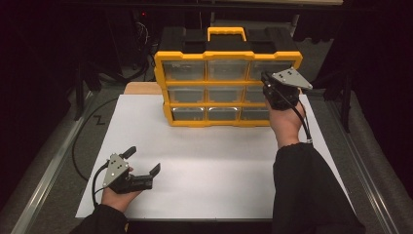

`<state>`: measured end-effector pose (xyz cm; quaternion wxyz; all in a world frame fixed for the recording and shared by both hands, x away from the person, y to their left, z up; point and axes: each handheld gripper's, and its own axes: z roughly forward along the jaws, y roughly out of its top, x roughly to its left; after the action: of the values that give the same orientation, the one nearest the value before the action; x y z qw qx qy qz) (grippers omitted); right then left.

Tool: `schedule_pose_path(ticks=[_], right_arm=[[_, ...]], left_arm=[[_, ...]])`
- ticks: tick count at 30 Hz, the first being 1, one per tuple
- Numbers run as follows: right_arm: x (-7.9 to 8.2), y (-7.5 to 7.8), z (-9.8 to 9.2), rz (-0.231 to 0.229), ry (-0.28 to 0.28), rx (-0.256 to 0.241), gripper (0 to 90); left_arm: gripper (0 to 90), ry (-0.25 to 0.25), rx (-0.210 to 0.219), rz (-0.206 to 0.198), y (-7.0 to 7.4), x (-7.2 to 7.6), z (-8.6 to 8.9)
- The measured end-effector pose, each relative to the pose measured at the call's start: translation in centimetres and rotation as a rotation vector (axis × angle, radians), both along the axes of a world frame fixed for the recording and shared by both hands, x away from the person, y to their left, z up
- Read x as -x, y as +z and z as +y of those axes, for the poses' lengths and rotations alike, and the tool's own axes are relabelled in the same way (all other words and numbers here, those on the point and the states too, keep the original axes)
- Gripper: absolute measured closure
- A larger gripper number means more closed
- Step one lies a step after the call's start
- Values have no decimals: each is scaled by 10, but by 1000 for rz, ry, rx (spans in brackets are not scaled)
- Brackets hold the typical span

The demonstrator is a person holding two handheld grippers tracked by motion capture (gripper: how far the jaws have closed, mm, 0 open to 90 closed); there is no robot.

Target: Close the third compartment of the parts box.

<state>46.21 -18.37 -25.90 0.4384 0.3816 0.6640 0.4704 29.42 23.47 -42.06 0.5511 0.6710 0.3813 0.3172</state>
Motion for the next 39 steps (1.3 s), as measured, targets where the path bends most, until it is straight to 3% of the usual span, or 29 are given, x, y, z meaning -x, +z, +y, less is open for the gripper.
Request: schedule_pose_path(ticks=[15,23,31,39], right_arm=[[36,-15,-8,58,99,-9,713],[57,-28,-11,90,154,-29,586],[78,-51,-20,116,178,-51,412],[93,-76,-32,145,189,-68,317]], left_arm=[[3,2,-11,0,0,-1,-2],[3,-2,-16,0,0,0,-3],[3,0,-24,4,-1,-1,-4],[3,11,-27,8,-1,-1,-5]])
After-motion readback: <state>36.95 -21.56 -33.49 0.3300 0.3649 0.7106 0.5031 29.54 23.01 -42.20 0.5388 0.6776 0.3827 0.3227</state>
